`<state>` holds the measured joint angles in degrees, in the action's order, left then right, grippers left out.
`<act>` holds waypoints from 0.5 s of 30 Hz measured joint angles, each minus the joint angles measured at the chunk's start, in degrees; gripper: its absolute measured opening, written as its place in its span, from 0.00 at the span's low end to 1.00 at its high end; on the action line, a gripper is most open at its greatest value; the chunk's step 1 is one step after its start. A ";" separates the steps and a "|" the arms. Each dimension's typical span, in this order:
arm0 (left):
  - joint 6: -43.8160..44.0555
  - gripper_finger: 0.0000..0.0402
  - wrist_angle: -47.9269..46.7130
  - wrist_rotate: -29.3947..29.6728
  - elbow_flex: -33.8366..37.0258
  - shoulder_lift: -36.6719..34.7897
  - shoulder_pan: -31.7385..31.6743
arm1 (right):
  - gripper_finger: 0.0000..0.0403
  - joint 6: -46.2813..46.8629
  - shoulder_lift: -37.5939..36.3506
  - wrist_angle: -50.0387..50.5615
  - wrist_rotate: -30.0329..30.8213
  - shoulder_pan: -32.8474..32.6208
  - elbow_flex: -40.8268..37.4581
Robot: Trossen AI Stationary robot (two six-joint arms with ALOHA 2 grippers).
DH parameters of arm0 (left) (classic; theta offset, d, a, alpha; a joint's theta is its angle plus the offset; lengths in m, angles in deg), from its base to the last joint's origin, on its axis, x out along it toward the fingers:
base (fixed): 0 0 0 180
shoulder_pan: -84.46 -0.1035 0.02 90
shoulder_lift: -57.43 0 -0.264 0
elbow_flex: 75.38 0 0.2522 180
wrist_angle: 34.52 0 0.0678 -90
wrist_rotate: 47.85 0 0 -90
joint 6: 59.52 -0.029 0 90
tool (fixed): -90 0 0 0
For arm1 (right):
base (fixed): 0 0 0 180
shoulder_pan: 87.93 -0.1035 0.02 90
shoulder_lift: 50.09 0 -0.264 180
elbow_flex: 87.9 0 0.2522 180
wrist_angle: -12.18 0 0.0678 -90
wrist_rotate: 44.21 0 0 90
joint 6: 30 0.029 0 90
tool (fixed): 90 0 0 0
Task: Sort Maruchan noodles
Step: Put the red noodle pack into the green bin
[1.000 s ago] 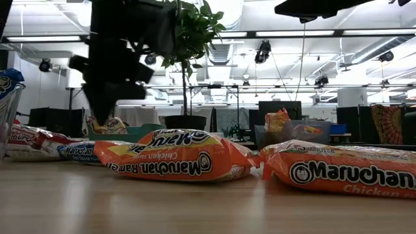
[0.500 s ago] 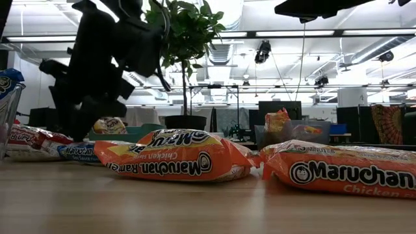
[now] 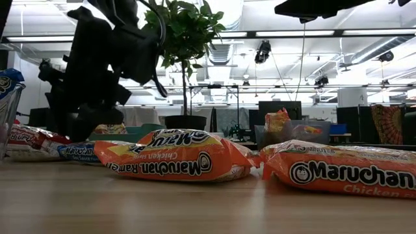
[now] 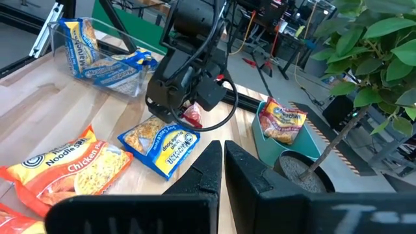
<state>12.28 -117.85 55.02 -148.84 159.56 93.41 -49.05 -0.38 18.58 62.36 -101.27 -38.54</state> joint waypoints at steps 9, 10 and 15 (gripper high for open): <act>0.74 0.50 6.14 0.19 3.39 -0.04 0.64 | 0.02 -0.11 0.00 -0.17 0.01 0.00 -0.03; 0.52 0.49 6.23 0.26 3.39 -0.04 0.64 | 0.02 -0.08 0.00 -0.17 0.01 0.01 -0.03; -1.60 0.39 7.09 3.31 3.39 -0.04 0.64 | 0.02 -0.11 0.00 -0.19 0.01 0.01 -0.03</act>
<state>10.68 -110.76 58.33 -145.45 159.52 94.04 -49.16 -0.38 18.39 62.37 -101.26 -38.56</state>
